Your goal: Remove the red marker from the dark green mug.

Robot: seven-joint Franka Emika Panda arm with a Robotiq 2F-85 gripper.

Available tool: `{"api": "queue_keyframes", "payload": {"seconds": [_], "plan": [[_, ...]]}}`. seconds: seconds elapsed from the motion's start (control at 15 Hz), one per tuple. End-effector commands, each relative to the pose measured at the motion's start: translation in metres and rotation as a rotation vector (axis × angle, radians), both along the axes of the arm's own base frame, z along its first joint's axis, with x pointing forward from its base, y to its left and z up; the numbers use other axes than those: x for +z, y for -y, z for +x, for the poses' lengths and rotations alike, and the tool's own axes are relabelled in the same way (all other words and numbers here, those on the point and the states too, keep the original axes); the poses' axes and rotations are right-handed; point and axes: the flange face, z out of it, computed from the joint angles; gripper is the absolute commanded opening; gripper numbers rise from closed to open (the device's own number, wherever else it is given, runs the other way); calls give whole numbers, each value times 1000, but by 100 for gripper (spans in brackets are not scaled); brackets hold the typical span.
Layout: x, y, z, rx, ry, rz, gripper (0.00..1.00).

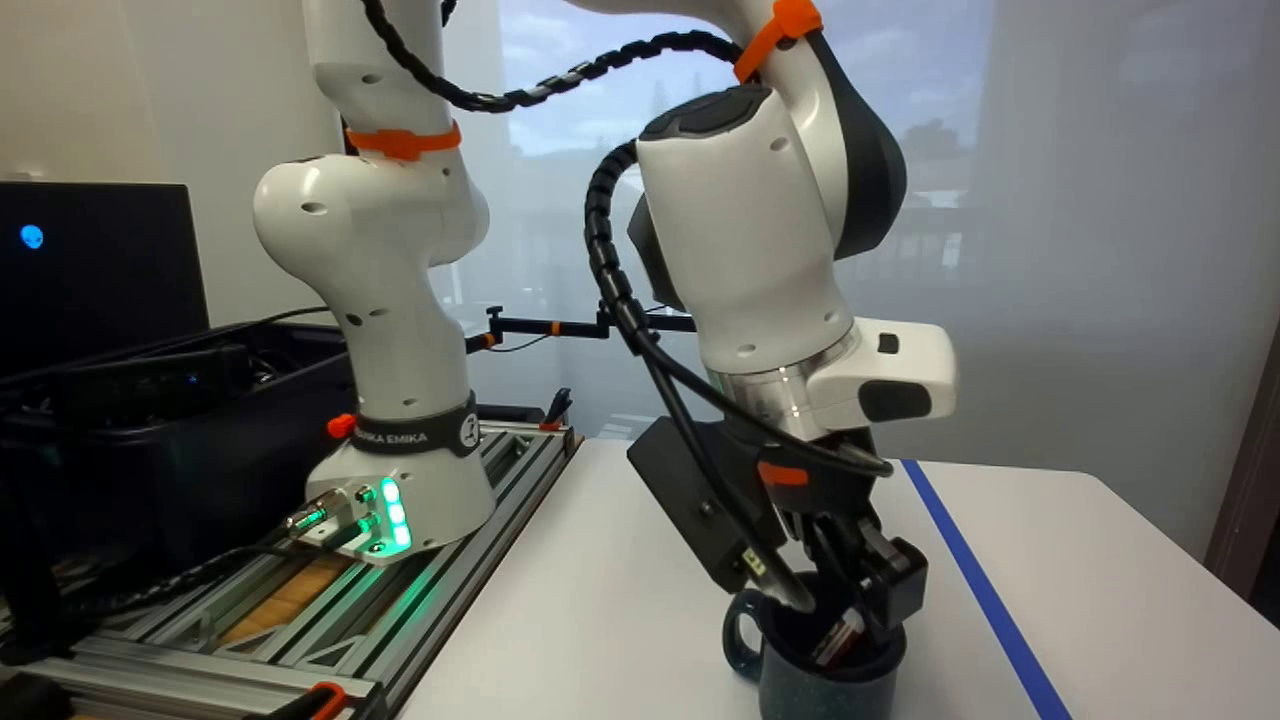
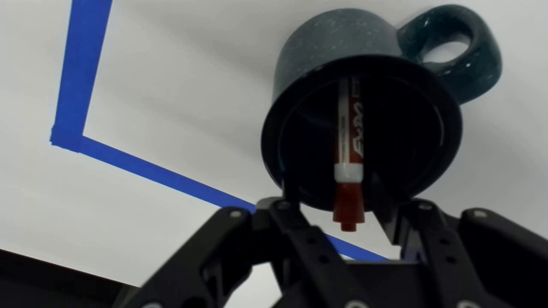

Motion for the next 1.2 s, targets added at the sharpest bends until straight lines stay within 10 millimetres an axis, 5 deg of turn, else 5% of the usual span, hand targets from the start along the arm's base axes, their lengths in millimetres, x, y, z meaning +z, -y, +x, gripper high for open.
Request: {"api": "queue_keyframes", "payload": {"seconds": [0.0, 0.87, 1.13], "plan": [[-7, -2, 6, 16, 12, -7, 47], [-19, -4, 10, 31, 14, -9, 36], [-20, -7, 10, 37, 18, -8, 2]]}}
